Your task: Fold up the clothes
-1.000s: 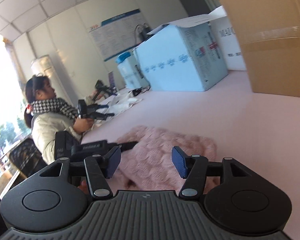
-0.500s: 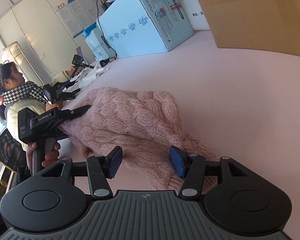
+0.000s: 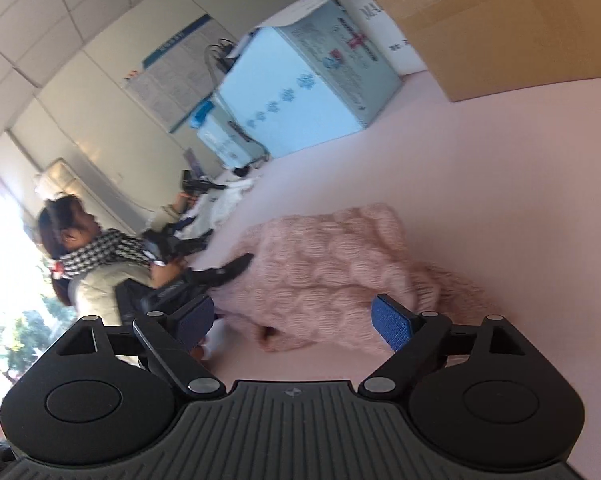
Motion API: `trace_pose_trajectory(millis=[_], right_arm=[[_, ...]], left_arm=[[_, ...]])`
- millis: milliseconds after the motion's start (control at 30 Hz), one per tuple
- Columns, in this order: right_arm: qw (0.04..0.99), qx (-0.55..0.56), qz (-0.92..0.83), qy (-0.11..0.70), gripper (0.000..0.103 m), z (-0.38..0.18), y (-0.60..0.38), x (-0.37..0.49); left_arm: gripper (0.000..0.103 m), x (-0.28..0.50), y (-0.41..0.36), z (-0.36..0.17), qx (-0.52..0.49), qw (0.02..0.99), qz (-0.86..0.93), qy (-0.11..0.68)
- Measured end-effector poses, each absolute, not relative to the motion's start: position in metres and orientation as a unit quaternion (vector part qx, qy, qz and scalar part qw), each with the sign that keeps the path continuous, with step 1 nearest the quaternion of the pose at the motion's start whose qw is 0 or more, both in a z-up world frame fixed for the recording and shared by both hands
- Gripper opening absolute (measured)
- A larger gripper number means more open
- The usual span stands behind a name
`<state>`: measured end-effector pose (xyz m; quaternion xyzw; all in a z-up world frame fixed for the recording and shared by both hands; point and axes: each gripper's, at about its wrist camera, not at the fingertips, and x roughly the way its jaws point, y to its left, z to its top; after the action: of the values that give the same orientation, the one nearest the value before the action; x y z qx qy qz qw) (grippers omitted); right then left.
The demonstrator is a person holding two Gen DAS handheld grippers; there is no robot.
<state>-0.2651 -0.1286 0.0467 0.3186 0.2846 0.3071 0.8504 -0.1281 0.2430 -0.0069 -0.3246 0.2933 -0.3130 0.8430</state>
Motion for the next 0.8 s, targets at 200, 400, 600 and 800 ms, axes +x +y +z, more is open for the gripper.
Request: trace_pose_trajectory(millis=[200, 400, 600, 800], right_arm=[[0.817, 0.391, 0.252, 0.341, 0.099, 0.021, -0.120, -0.255], [0.823, 0.428, 0.175, 0.330, 0.099, 0.010, -0.133, -0.255], [0.825, 0.440, 0.152, 0.320, 0.098, 0.002, -0.134, -0.256], [0.848, 0.426, 0.137, 0.283, 0.075, 0.002, -0.130, -0.265]], left_arm=[[0.058, -0.128, 0.243, -0.007, -0.322, 0.845, -0.312, 0.293], [0.058, -0.128, 0.244, -0.007, -0.321, 0.845, -0.311, 0.293], [0.059, -0.128, 0.244, -0.007, -0.320, 0.845, -0.312, 0.293], [0.059, -0.128, 0.244, -0.007, -0.320, 0.845, -0.313, 0.293]])
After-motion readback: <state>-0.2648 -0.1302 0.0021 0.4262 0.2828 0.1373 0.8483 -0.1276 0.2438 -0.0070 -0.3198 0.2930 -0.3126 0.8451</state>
